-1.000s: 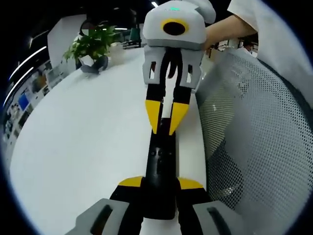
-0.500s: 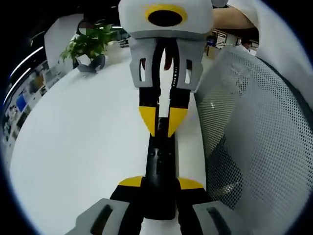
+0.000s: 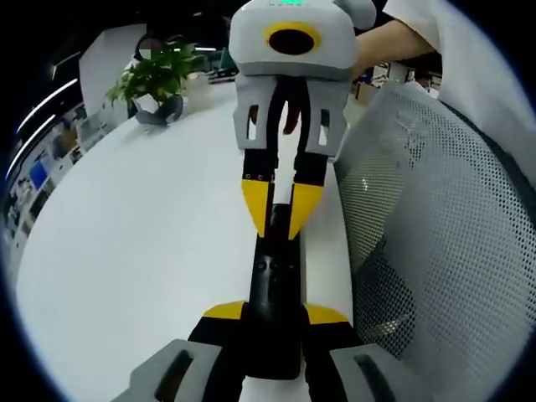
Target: Press the specified remote control buttons in sequence, fully releasing each button before pressing the next.
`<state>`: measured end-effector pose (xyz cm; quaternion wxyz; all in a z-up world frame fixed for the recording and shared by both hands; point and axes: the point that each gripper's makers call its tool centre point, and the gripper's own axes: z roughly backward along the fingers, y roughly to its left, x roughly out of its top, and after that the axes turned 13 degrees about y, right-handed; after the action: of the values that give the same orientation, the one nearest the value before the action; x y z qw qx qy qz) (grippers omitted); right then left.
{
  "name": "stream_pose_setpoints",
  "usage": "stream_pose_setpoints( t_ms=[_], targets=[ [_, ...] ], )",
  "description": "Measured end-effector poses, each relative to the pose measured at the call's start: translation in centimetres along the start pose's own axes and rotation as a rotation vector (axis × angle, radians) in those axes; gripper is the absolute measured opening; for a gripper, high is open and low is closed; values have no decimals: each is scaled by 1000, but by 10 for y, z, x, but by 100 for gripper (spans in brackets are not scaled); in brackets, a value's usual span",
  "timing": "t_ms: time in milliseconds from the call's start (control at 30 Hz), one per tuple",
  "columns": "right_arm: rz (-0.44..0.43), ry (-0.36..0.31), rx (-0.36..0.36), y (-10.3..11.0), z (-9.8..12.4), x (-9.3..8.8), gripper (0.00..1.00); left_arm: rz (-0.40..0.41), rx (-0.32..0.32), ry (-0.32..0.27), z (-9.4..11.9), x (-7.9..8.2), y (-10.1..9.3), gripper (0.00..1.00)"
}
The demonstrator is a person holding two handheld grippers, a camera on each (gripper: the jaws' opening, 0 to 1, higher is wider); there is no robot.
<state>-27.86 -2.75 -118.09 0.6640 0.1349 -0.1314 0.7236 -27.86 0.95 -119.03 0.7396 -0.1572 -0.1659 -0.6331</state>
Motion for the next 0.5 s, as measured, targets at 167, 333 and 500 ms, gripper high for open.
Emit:
stream_pose_setpoints(
  t_ms=[167,333,500],
  targets=[
    [118,113,-1,1,-2,0,7,7,3,-10,0,0,0,24],
    [39,182,40,0,-3,-1,7,17,7,-14,0,0,0,24],
    [-64,141,19,-1,-2,-1,7,30,11,-20,0,1,0,24]
  ],
)
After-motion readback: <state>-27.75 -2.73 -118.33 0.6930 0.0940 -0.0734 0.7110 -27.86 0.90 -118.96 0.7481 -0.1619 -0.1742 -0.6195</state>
